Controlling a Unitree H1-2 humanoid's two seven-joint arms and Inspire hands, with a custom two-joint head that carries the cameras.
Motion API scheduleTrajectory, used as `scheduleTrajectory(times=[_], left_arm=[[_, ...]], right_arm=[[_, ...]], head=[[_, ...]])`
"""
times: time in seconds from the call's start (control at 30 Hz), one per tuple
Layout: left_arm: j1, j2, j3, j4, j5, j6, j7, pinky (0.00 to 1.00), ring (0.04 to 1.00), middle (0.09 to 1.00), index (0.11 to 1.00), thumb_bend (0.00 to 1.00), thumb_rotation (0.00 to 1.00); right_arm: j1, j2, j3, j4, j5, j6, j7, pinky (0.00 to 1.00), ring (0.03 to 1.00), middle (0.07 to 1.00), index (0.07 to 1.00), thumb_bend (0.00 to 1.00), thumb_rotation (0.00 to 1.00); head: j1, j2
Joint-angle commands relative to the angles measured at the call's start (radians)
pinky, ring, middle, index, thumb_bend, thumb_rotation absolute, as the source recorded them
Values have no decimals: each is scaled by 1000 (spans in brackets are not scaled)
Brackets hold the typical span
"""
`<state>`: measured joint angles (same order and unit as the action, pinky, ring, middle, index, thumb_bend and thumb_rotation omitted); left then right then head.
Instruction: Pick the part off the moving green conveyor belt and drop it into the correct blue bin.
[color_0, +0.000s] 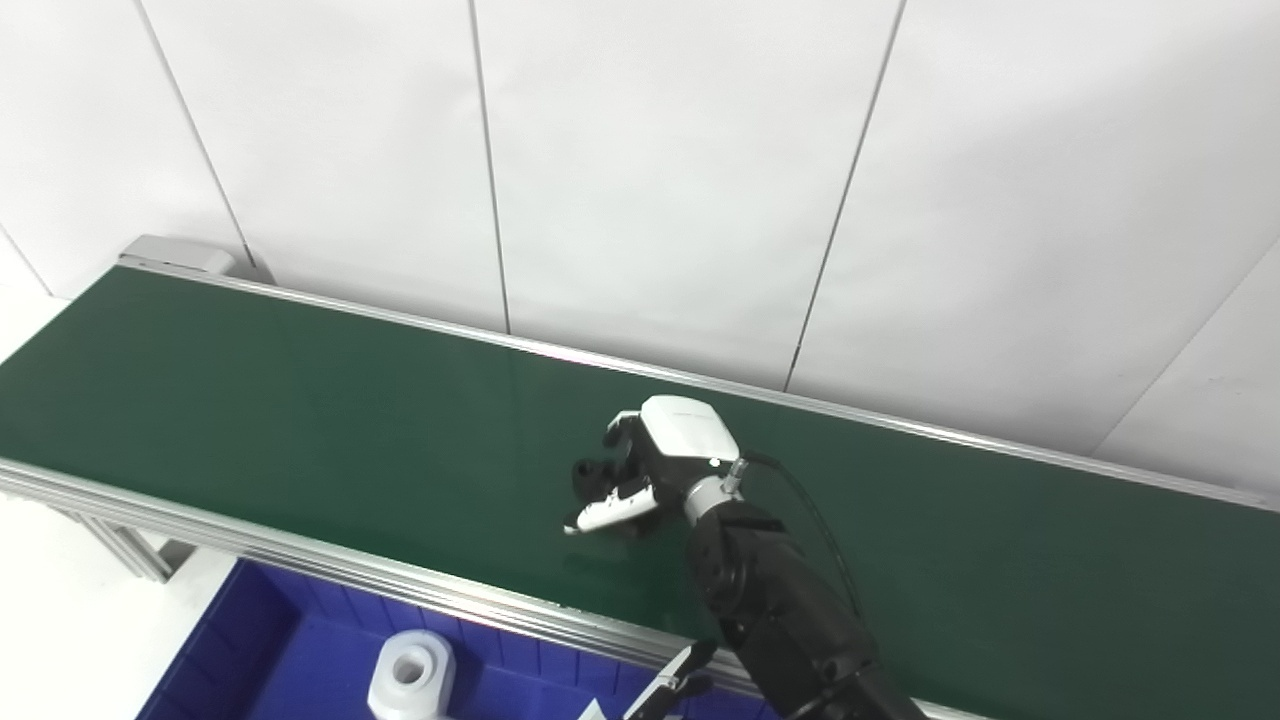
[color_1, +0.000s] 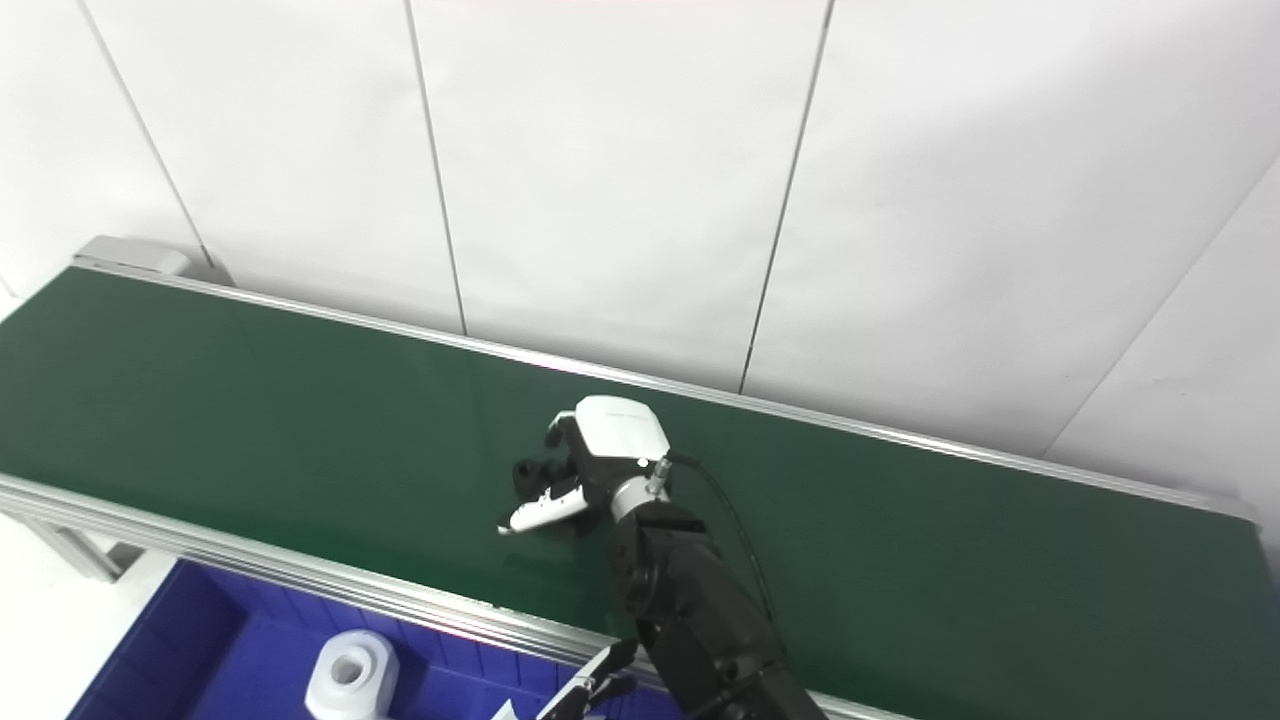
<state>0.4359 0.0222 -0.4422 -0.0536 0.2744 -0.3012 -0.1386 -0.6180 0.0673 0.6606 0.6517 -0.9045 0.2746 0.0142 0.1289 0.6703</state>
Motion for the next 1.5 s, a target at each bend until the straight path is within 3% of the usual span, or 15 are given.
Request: scheduleTrajectory(times=[0.0,0.07,0.2,0.23,0.37,0.47,0.53,0.63,0.77,0.83,0.97,1.17,1.47], left_arm=[[41,-82,-100,-42,41,-13,10,787,931,985,972,939,872],[42,-80,-101,-47,40,-2,7,793,935,989,977,948,872],[41,-77,-103,-53,38,4,6,773,928,989,978,954,870],[41,-75,-104,-58,36,10,3,772,927,988,977,952,868],[40,-67,-104,-66,36,18,3,764,923,987,977,949,865],[37,-64,-105,-62,32,18,4,775,927,985,978,946,856],[37,-62,-106,-66,25,28,0,786,931,986,980,946,847],[37,-60,-107,-73,20,39,-3,787,933,989,984,948,825],[34,-53,-109,-80,20,52,-6,786,935,994,992,952,820],[32,-51,-109,-74,10,44,-6,787,935,994,994,948,810],[29,-41,-104,-82,-20,51,-17,779,933,997,999,946,801],[23,-23,-87,-82,-61,47,-31,812,968,1000,1000,923,775],[6,21,-36,-96,-147,50,-55,919,1000,1000,1000,949,770]], right_arm=[[-11,-4,37,12,-35,-30,-28,197,266,389,511,542,104],[-21,-19,79,15,-75,3,0,198,280,415,514,528,21],[-36,-41,114,2,-97,47,61,164,252,400,513,523,0],[-39,-44,115,-4,-98,55,75,150,237,434,498,527,0],[-41,-52,102,-27,-94,67,107,111,191,468,482,532,0],[-39,-56,87,-44,-88,77,130,127,210,470,481,533,0],[-36,-59,79,-56,-84,78,145,145,230,412,501,526,0],[-29,-66,67,-75,-78,68,154,144,227,468,482,532,0],[-21,-79,44,-125,-54,54,167,154,243,470,483,531,0],[-18,-85,35,-171,-50,63,186,169,260,419,506,524,0],[4,-94,4,-281,-38,64,189,190,280,464,490,529,0],[46,-108,-46,-456,-34,59,180,162,232,471,485,528,0],[106,-150,-94,-745,-96,120,288,183,252,472,487,526,0]], head=[[-2,2],[-4,5],[-8,10],[-9,10],[-14,14],[-17,15],[-21,18],[-22,22],[-35,25],[-39,24],[-72,31],[-123,48],[-252,75]])
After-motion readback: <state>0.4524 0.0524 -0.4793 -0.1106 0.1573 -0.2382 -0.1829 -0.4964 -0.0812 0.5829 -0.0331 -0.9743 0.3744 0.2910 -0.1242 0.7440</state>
